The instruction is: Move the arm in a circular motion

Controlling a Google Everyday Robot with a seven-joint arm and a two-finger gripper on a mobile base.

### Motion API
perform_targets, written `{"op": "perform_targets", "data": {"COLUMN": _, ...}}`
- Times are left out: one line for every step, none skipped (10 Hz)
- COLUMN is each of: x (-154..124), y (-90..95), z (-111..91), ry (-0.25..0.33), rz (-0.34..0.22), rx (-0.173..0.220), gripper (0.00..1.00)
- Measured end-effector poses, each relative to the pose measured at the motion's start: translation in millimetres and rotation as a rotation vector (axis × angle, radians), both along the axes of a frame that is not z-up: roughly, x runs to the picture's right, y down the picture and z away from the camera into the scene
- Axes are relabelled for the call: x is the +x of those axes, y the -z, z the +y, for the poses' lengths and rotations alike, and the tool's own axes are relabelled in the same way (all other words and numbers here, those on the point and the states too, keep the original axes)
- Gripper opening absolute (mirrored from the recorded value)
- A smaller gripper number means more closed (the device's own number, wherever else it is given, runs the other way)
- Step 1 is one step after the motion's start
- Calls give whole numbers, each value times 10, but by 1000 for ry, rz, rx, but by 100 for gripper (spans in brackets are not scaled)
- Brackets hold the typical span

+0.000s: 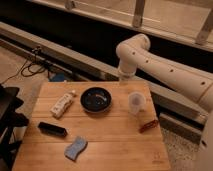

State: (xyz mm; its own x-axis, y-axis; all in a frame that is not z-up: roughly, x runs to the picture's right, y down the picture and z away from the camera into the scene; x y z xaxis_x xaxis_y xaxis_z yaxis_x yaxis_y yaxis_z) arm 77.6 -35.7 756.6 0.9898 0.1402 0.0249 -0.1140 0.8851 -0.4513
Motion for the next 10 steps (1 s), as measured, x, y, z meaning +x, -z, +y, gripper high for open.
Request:
{"op": "perform_targets", "data": {"x": -224, "y": -55, "z": -90, "ry": 11, "rz": -35, "rx": 6, "gripper": 0}}
{"op": "perform_targets", "data": {"x": -459, "y": -149, "z": -181, "ry": 13, "rz": -55, "rx": 4, "gripper": 0}}
{"op": "perform_targets", "data": {"x": -572, "y": -204, "z": -243, "ry": 8, "rz": -61, "rx": 4, "gripper": 0}}
{"op": "perform_targets", "data": {"x": -606, "y": -306, "z": -312, "ry": 0, "rz": -48, "rx": 0, "gripper": 0}}
{"op": "perform_targets", "data": {"x": -622, "y": -396, "z": -370, "ry": -11, "rz": -34, "rx": -3, "gripper": 0}}
{"op": "perform_targets", "data": {"x": -616, "y": -468, "z": -400, "ry": -23, "rz": -17, "rx": -11, "gripper": 0}}
{"op": "perform_targets", "data": {"x": -560, "y": -509, "z": -414, "ry": -38, "rz": 0, "rx": -14, "gripper": 0}}
{"op": "perform_targets", "data": {"x": -353, "y": -551, "z": -401, "ry": -61, "rz": 45, "rx": -27, "gripper": 0}}
{"op": "perform_targets", "data": {"x": -218, "y": -562, "z": -380, "ry": -77, "rz": 68, "rx": -34, "gripper": 0}}
{"op": "perform_targets", "data": {"x": 1, "y": -560, "z": -339, "ry": -98, "rz": 96, "rx": -43, "gripper": 0}}
